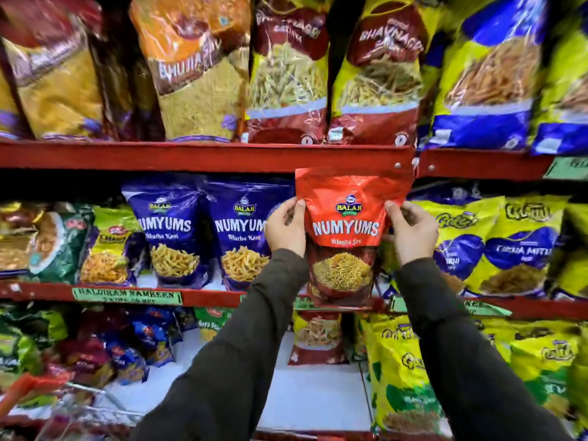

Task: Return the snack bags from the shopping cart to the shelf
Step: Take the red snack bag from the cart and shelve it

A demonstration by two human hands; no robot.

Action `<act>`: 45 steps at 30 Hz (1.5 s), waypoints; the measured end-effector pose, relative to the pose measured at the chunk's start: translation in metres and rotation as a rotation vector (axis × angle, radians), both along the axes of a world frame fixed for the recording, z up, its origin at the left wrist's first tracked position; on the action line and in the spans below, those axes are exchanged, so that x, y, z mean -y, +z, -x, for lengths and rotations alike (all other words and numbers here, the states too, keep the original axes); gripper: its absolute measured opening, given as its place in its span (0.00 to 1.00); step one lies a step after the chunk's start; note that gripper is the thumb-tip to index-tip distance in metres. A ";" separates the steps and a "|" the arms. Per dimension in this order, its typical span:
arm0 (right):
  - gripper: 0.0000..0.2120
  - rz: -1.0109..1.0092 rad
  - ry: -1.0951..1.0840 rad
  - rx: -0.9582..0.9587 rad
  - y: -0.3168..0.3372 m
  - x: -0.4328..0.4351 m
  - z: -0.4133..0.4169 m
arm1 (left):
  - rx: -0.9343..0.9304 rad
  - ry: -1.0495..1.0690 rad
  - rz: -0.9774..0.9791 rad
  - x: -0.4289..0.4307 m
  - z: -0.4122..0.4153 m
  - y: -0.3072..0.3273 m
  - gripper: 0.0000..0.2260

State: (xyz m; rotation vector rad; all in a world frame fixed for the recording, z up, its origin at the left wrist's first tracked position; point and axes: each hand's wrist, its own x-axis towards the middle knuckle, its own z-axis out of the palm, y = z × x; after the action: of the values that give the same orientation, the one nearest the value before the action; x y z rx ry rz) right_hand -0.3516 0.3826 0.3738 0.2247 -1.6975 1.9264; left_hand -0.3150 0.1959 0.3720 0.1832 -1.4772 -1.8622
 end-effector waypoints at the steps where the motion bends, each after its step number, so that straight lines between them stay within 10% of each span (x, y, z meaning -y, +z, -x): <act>1: 0.05 0.012 0.016 0.029 0.001 0.001 0.012 | 0.007 0.001 -0.003 -0.001 0.011 0.000 0.11; 15: 0.03 0.090 0.023 0.137 -0.035 0.048 0.094 | -0.006 0.204 -0.117 -0.021 0.108 -0.031 0.12; 23: 0.39 0.085 0.333 0.464 -0.086 0.039 0.085 | 0.371 -0.209 -0.103 -0.004 0.105 -0.080 0.30; 29: 0.54 0.128 0.450 0.596 -0.101 0.030 0.078 | 0.472 -0.310 -0.078 -0.003 0.088 -0.094 0.27; 37: 0.14 0.074 0.576 0.507 -0.105 0.021 0.045 | 0.354 -0.276 0.091 -0.004 0.057 -0.116 0.21; 45: 0.11 -0.033 0.515 0.461 -0.100 0.016 0.015 | 0.355 -0.276 0.176 -0.009 0.026 -0.115 0.23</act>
State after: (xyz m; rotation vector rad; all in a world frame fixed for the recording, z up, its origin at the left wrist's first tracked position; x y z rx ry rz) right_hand -0.3665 0.3665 0.2740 0.2647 -2.1235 2.4705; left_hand -0.3412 0.2047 0.2571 0.2443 -1.9858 -1.9734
